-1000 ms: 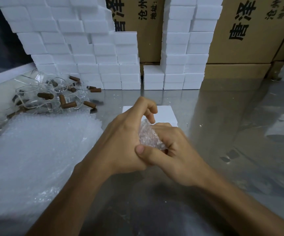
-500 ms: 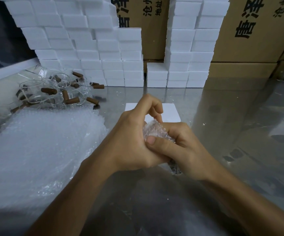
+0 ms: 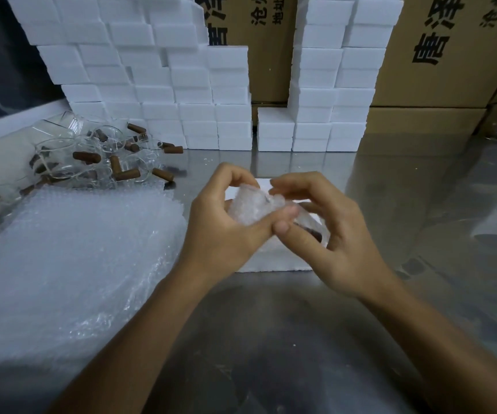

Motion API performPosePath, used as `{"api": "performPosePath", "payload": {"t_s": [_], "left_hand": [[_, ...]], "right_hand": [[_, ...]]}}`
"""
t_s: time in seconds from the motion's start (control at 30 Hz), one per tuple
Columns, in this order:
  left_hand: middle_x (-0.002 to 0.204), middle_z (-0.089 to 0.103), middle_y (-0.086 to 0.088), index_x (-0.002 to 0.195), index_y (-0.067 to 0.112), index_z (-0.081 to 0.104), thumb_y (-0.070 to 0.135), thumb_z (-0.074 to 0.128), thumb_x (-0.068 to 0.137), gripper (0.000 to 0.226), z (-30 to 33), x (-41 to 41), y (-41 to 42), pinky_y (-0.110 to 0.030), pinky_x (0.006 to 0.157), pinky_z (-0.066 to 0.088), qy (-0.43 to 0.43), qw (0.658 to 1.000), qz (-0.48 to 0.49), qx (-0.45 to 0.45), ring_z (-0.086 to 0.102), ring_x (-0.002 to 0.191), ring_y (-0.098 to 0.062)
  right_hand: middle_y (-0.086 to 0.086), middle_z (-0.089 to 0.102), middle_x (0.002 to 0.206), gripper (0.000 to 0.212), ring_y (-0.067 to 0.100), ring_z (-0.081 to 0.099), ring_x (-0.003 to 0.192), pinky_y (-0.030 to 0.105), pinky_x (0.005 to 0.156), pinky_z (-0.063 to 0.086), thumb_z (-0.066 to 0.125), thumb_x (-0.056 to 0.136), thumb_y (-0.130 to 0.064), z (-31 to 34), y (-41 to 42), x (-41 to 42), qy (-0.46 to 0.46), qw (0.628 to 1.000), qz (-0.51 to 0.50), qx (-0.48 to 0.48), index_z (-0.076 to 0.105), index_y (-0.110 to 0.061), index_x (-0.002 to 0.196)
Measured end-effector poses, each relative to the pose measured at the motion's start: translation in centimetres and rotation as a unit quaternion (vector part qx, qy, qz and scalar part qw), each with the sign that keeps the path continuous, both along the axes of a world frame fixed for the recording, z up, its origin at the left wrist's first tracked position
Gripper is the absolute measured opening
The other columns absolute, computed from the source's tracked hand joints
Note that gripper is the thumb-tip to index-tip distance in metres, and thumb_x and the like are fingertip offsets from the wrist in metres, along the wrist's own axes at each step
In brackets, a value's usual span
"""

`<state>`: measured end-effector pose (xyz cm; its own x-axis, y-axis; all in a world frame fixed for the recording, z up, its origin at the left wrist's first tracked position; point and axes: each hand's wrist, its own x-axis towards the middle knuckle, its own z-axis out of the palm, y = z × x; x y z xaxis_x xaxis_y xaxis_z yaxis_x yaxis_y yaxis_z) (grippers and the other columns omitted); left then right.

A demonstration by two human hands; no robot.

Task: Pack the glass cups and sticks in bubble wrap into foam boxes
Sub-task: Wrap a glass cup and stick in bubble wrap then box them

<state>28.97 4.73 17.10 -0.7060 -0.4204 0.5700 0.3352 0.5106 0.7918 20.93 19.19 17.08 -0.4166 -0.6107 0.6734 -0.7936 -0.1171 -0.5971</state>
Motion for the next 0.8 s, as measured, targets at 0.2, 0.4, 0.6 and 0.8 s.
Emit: {"api": "performPosePath", "payload": {"t_s": [0.2,0.4,0.6,0.8], "left_hand": [[0.095,0.065,-0.014,0.083,0.029,0.059,0.065,0.076,0.060,0.046,0.4,-0.1,-0.1,-0.026,0.053,0.049,-0.024,0.983,0.011,0.180,0.067,0.079,-0.027],[0.075,0.063,-0.002,0.084,0.032,0.062,0.094,0.056,0.049,0.072,0.4,0.3,0.7,-0.028,0.041,0.047,-0.011,0.981,-0.042,0.191,0.064,0.065,-0.021],[0.080,0.068,0.002,0.087,0.037,0.069,0.099,0.045,0.051,0.076,0.6,0.4,0.9,-0.031,0.052,0.053,-0.003,0.990,-0.071,0.122,0.068,0.076,-0.030],[0.095,0.069,-0.004,0.111,0.020,0.069,0.061,0.056,0.080,0.053,0.6,0.7,0.1,-0.025,0.041,0.042,-0.019,0.950,-0.198,0.240,0.066,0.074,-0.021]], "right_hand": [[-0.003,0.059,0.123,0.076,0.012,0.060,0.111,0.018,0.089,0.048,0.086,0.072,-0.037,-0.6,0.2,-0.9,0.046,0.998,-0.026,0.038,0.051,-0.010,0.134],[-0.007,0.066,0.113,0.073,0.009,0.066,0.099,0.020,0.082,0.053,0.093,0.064,-0.035,-0.6,-0.4,-0.2,0.034,0.998,-0.052,0.005,0.059,-0.013,0.125],[-0.007,0.068,0.096,0.060,0.014,0.068,0.079,0.023,0.065,0.052,0.098,0.056,-0.018,0.3,0.2,-0.4,-0.062,0.997,0.003,0.038,0.067,-0.017,0.107],[-0.001,0.071,0.096,0.057,0.016,0.072,0.085,0.023,0.068,0.056,0.096,0.058,-0.017,1.0,0.8,-0.8,-0.158,0.986,0.041,0.015,0.068,-0.013,0.107]]}}
